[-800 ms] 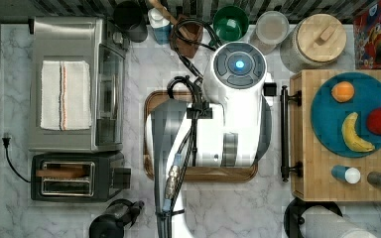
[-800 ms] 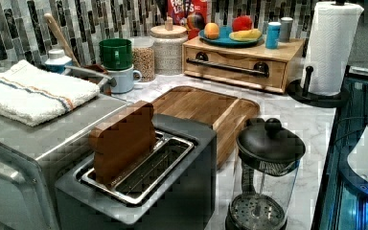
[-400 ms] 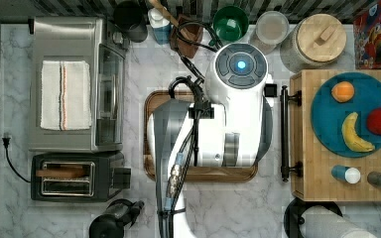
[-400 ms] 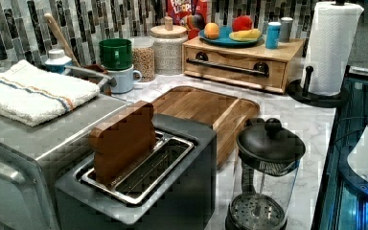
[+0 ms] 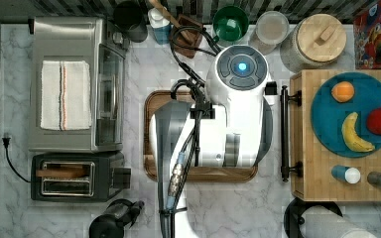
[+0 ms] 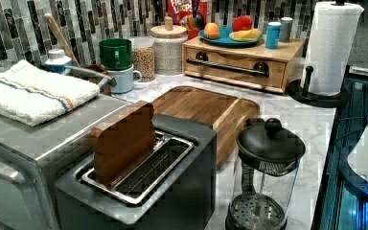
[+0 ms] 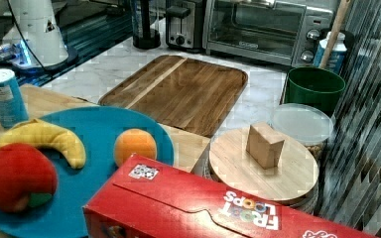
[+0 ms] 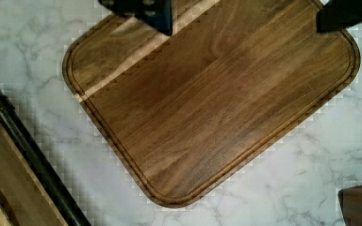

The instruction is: Open the drawer.

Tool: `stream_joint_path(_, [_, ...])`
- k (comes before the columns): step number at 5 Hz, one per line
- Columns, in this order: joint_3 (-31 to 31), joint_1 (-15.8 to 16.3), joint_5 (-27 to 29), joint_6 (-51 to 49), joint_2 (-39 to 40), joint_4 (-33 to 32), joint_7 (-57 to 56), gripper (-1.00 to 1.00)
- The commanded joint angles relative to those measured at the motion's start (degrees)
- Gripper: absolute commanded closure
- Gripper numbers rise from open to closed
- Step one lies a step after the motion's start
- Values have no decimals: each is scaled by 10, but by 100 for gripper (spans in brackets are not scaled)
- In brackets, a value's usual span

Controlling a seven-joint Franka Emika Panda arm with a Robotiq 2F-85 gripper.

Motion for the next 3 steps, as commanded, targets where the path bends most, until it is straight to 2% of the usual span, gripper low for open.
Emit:
stream_joint_path(1, [-9,-26,-29,65,-23,-76,-237,-100])
stream_joint_path(2, [-19,-29,-55,96,-23,-101,-296,-100])
stream_joint_path(3, [-77,11,-84,144,-25,-131,-341,-100])
